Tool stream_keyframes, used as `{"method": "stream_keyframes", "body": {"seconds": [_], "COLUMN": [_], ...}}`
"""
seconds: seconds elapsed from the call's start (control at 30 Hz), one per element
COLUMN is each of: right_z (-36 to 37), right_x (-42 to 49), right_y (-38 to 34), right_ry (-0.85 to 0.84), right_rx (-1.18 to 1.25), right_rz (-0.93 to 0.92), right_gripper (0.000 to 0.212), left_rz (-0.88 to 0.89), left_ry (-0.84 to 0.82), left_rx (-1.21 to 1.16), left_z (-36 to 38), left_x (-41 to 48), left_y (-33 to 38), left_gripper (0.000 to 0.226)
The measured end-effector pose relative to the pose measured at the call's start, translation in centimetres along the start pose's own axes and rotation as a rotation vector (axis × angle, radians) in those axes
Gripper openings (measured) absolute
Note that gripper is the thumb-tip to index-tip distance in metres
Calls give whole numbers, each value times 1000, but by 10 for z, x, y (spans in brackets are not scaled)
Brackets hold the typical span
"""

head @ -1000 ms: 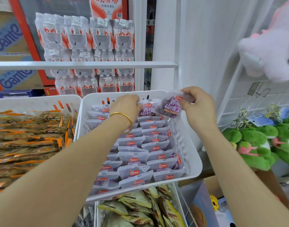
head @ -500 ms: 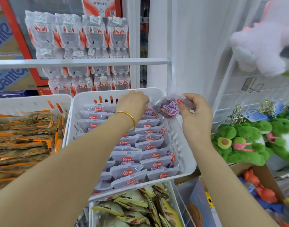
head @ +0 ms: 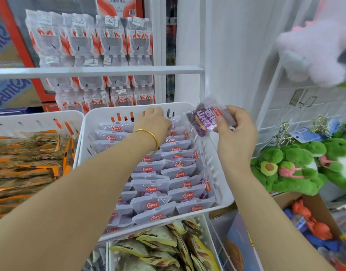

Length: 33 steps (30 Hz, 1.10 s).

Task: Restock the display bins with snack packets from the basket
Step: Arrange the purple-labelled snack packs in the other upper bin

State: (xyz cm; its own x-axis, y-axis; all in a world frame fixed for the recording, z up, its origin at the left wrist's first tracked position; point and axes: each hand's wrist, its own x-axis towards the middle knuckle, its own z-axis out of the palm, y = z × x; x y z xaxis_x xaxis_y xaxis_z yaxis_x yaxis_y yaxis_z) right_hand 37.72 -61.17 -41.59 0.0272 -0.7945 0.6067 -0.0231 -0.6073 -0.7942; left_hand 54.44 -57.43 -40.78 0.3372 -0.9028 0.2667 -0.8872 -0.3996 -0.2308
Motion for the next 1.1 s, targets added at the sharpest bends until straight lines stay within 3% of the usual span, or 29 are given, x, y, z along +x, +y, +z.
{"method": "stream_keyframes", "body": {"seconds": [0.13, 0.27, 0.47, 0.6, 0.77, 0.9, 1.1], "right_z": [5, 6, 8, 3, -8, -22, -25], "right_x": [5, 9, 6, 0, -11, -25, -46], "right_y": [-5, -11, -6, -9, -17, -27, -38], "right_ry": [37, 28, -20, -60, -96, -210, -251], "right_rx": [-10, -12, -18, -46, -6, 4, -25], "right_rz": [26, -3, -6, -21, -27, -18, 7], "right_gripper": [32, 35, 16, 15, 17, 17, 16], "left_rz": [-70, -54, 18, 12, 153, 26, 22], "left_ry": [-19, 209, 75, 186, -73, 116, -166], "left_rx": [-29, -179, -150, -277, -286, -546, -259], "left_z": [-7, -2, 3, -3, -8, -16, -22], "left_x": [5, -3, -5, -17, -49, -85, -150], "left_y": [-1, 10, 6, -7, -18, -41, -59], "left_gripper": [33, 27, 29, 33, 38, 34, 40]}}
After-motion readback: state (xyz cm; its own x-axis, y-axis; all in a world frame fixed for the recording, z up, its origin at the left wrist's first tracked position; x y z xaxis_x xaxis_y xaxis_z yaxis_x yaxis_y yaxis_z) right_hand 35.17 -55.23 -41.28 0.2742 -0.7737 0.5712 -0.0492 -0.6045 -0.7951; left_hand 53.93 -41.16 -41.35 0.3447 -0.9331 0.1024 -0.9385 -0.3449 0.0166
